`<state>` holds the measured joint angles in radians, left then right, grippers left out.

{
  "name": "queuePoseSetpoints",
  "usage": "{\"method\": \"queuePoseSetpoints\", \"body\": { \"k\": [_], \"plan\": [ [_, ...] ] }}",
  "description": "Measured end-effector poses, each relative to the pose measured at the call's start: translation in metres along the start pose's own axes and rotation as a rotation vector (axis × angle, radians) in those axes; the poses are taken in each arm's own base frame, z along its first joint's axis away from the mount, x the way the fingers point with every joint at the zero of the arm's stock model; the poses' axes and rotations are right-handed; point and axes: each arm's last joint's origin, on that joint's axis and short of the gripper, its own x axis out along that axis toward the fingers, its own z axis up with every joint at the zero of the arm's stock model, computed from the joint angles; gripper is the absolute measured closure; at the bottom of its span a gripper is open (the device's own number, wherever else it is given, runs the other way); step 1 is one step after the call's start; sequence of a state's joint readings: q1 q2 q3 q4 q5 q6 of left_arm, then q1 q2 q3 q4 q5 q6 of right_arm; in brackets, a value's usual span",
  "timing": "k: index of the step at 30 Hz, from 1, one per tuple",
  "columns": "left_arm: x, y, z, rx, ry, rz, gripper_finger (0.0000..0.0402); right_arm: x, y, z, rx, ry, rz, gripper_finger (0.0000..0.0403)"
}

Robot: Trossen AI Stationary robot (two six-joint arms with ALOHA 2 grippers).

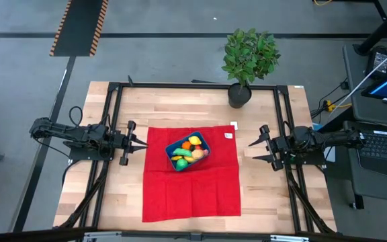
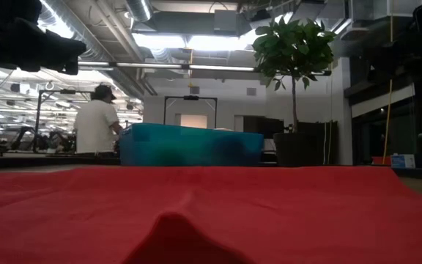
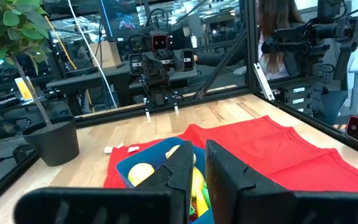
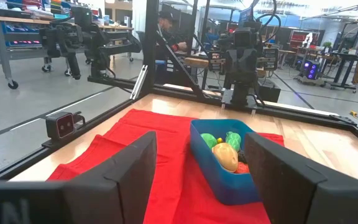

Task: Pick and placing Produce into tupperware
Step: Return to Home Position

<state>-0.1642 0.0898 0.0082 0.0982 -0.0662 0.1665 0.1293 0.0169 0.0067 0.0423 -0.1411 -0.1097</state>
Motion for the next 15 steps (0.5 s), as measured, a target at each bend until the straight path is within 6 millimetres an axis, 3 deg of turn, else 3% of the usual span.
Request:
{"method": "queuePoseSetpoints", "body": {
  "k": [15],
  "plan": [
    [0.0, 0.0, 0.0, 0.0, 0.0, 0.0, 0.0334, 0.0, 0.0, 0.0, 0.0, 0.0, 0.0, 0.0159]
  ]
}}
